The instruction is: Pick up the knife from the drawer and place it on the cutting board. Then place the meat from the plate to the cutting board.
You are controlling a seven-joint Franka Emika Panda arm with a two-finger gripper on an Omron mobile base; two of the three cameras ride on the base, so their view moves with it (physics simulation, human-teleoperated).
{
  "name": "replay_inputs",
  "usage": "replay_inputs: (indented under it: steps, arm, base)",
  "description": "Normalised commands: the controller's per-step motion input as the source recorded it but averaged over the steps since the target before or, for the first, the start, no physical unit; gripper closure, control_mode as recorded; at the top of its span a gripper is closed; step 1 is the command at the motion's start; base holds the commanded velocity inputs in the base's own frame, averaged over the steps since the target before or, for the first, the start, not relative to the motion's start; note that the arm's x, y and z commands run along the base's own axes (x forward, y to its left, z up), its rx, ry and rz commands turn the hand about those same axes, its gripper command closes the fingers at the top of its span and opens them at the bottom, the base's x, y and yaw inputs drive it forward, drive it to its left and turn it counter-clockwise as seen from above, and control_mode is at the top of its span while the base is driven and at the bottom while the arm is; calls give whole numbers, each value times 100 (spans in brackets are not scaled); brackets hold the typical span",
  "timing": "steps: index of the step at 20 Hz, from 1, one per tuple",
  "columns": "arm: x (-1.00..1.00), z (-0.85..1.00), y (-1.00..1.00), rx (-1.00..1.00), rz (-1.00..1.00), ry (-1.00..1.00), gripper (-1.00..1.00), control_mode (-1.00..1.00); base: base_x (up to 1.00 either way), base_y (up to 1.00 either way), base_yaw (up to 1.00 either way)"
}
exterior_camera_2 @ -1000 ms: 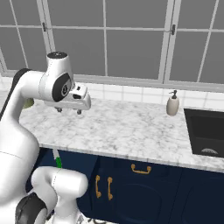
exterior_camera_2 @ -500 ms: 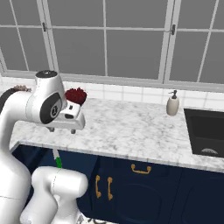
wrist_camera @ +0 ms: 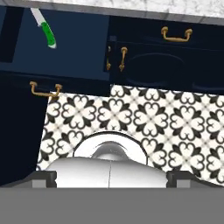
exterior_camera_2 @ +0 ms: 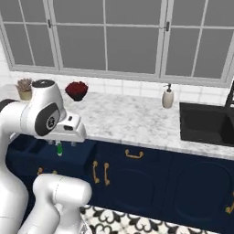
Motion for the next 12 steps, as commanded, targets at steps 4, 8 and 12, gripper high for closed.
replay_inputs:
  steps: [4, 8, 12]
  arm:
    - [0, 0, 0, 0, 0, 0, -100, 100]
    - [0, 0, 0, 0, 0, 0, -100, 100]
    - [0, 0, 0, 0, 0, 0, -100, 100]
  base:
    - [-2, -78, 44]
    - [53, -18, 56]
    - [64, -7, 57]
